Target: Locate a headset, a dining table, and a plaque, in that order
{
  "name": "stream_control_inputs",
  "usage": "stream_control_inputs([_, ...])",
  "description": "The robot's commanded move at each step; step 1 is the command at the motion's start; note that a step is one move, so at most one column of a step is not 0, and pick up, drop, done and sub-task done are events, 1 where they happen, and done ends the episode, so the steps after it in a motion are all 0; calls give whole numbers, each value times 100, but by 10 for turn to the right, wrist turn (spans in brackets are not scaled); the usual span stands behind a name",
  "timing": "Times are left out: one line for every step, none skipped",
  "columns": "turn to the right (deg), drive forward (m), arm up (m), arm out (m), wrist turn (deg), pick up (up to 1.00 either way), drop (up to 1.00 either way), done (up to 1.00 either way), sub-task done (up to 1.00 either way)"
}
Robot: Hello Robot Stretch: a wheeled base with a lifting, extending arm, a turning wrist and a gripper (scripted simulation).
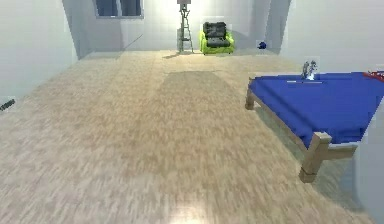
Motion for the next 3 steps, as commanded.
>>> stream_control_inputs([30, 0, 0, 0, 0, 0, 0, 0, 0])
stream_control_inputs([0, 100, 0, 0, 0, 0, 0, 0, 0])
stream_control_inputs([0, 100, 0, 0, 0, 0, 0, 0, 0])
